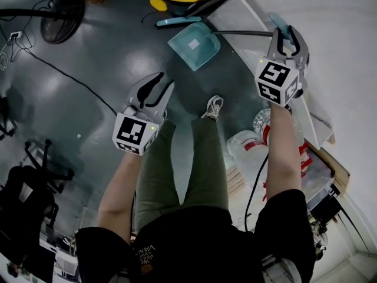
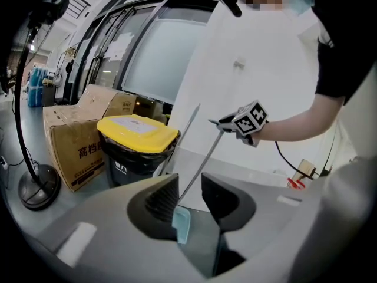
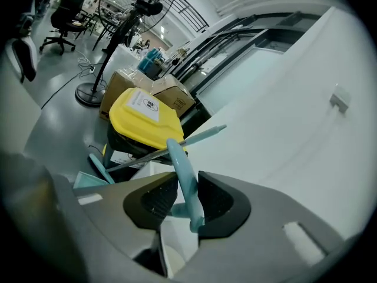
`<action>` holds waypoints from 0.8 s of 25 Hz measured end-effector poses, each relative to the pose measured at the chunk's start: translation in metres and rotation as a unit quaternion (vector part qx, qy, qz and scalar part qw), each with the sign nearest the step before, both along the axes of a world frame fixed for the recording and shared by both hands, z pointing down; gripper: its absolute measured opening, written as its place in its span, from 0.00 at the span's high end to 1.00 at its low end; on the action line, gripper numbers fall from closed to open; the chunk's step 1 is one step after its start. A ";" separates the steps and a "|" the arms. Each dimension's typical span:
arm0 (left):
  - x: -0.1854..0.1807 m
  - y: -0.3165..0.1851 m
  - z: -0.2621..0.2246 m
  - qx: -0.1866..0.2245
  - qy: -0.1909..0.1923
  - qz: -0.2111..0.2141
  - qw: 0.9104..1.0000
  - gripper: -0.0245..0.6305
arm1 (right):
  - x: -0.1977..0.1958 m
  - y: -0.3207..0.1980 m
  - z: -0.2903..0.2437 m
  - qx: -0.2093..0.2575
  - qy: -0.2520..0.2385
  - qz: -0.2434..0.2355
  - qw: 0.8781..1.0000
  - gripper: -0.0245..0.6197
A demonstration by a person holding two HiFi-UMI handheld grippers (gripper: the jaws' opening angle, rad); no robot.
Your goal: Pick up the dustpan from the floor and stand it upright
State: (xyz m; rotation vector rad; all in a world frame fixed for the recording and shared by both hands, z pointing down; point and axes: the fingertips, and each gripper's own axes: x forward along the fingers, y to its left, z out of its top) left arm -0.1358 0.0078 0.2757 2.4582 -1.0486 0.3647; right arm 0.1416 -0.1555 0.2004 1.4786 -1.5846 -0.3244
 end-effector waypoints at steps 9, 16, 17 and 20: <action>-0.001 0.002 -0.003 0.000 0.005 0.010 1.000 0.74 | -0.016 0.023 -0.006 0.025 -0.011 -0.014 1.000 0.80; 0.003 0.003 -0.005 0.001 0.004 0.013 1.000 0.74 | -0.038 0.045 -0.004 0.025 -0.037 -0.040 0.998 0.80; 0.003 0.003 -0.006 0.002 0.005 0.013 1.000 0.74 | -0.041 0.049 -0.004 0.025 -0.039 -0.046 0.998 0.80; 0.002 0.004 -0.009 0.003 0.005 0.012 1.000 0.74 | -0.050 0.060 -0.001 0.024 -0.040 -0.071 0.996 0.80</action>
